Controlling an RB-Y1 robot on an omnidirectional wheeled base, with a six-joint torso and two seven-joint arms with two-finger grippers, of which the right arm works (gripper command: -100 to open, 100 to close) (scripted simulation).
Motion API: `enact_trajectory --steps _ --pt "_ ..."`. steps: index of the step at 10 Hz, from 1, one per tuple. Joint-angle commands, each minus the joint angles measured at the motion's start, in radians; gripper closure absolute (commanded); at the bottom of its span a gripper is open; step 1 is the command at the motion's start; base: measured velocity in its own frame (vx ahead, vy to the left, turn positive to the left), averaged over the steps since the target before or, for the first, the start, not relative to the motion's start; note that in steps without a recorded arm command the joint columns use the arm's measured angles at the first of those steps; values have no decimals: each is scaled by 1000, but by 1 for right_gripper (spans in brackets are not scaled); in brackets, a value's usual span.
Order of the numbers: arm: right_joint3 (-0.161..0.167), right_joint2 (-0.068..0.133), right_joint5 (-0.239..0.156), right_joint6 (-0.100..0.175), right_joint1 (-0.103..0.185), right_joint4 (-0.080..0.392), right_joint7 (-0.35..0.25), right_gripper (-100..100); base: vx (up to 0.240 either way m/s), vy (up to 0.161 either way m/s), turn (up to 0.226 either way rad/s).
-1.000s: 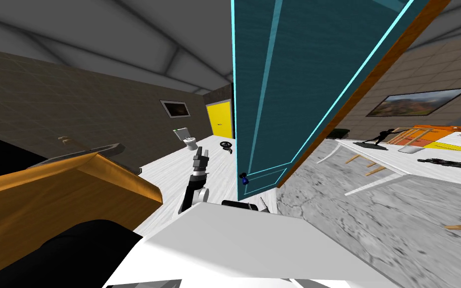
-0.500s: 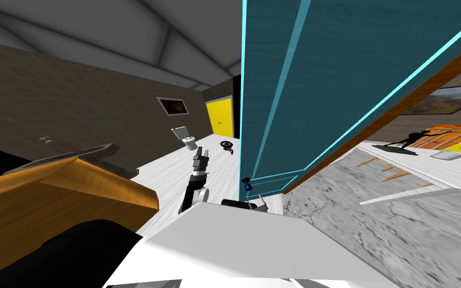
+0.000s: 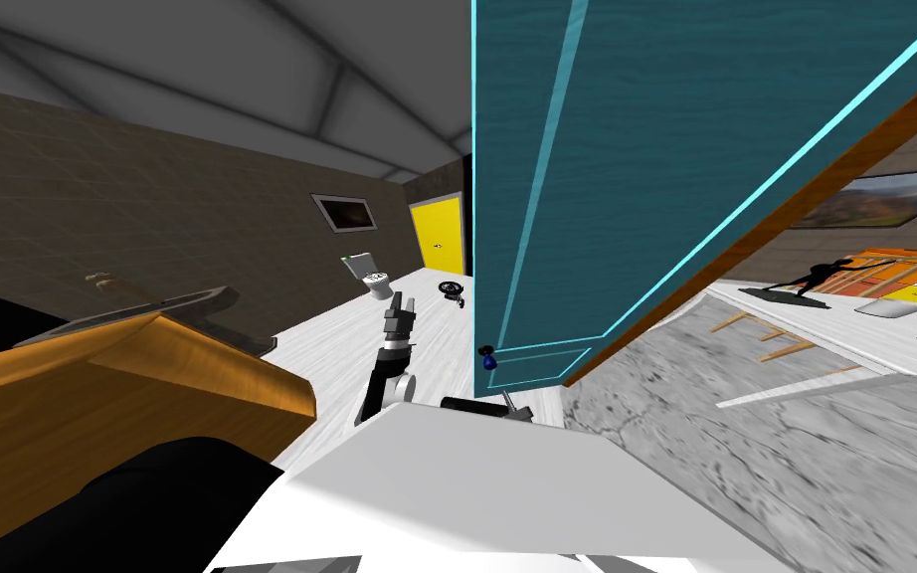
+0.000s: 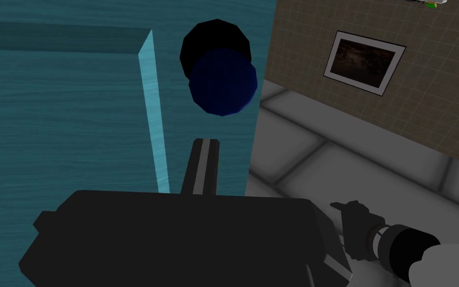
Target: Push the door open
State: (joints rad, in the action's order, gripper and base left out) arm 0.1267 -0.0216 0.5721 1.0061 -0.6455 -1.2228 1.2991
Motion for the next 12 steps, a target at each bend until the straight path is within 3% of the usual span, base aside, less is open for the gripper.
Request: enact_trajectory --steps 1,2,3,4,5,6,7,8,9,11,12 --pt "0 0 0 0 0 0 0 100 -9 -2 0" --pt "0 0 0 0 0 0 0 100 0 0 0" --pt "-5 29 -8 2 -2 1 1 -100 -18 31 -80" --pt "-12 47 -19 5 -4 2 2 -100 -69 74 -141" --pt "-23 34 -36 9 -7 5 4 -100 -121 105 -215" --pt "-29 1 -46 11 -9 6 6 -100 -129 129 -175" --pt "-32 -19 -50 12 -9 6 6 -100 -99 90 -66" --pt "-29 -4 -46 11 -11 3 5 -100 -38 32 -10" --pt "-31 26 -48 3 -2 3 4 -100 79 38 21" --pt "-34 44 -49 -9 11 3 3 -100 200 63 15" --pt "-36 41 -51 -18 22 2 2 -100 244 71 24"
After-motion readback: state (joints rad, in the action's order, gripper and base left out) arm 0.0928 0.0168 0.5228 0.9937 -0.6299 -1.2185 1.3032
